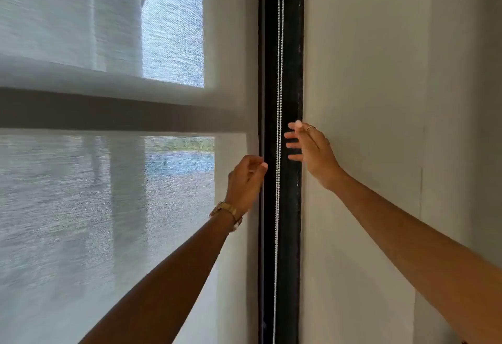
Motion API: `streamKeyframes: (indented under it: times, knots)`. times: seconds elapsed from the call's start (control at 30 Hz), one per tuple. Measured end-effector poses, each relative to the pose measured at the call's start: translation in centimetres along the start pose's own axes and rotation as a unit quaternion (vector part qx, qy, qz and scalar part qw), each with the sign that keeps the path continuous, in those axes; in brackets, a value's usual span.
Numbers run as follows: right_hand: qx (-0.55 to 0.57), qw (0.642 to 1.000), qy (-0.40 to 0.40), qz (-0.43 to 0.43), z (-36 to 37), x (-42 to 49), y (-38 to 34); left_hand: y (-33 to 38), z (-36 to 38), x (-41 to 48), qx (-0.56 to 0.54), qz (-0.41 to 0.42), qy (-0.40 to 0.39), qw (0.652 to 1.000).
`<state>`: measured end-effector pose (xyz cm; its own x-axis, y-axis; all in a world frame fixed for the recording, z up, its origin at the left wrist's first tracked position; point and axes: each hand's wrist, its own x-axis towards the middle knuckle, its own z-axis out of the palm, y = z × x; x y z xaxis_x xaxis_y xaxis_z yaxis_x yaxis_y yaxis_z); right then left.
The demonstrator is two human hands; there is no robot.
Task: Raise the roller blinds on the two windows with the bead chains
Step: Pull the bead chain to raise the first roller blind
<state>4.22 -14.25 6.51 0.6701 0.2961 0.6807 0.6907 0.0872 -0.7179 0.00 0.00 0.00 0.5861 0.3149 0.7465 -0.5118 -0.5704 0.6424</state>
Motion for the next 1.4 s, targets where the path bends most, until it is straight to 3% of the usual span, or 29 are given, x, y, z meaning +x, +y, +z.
streamKeyframes:
  times: [0.13, 0.37, 0.5, 0.63, 0.93, 1.03, 1.2, 1.4]
  knots:
    - [-0.105, 0.989, 0.043, -0.092, 0.2, 2.5, 0.4, -0.3, 2.7, 2.5, 0.021, -0.054, 0.036, 0.998]
    - [-0.103, 0.985, 0.082, -0.108, 0.0, 5.1, 1.7, -1.7, 5.9, 3.5, 0.014, -0.034, 0.045, 0.998]
    - [-0.070, 0.988, 0.083, -0.106, -0.6, 5.4, 2.1, -2.2, 6.1, 3.4, -0.032, 0.001, 0.083, 0.996]
    - [-0.030, 0.995, 0.057, -0.078, -0.6, 6.2, 1.2, -0.2, 5.4, 4.6, -0.174, -0.037, 0.066, 0.982]
    - [0.040, 0.998, 0.048, 0.012, -0.8, 9.5, -4.4, 11.3, 1.7, 12.8, -0.163, -0.021, 0.047, 0.985]
    - [0.053, 0.997, 0.055, 0.028, -0.7, 11.0, -6.8, 11.1, 2.0, 11.6, -0.161, 0.015, 0.030, 0.986]
    - [0.110, 0.993, 0.019, 0.038, -0.3, 12.7, -10.7, 9.7, 2.6, 9.4, -0.215, 0.073, 0.093, 0.969]
    - [0.222, 0.974, -0.012, 0.033, 0.6, 11.7, -14.4, 11.2, 2.9, 7.2, -0.257, 0.091, 0.072, 0.959]
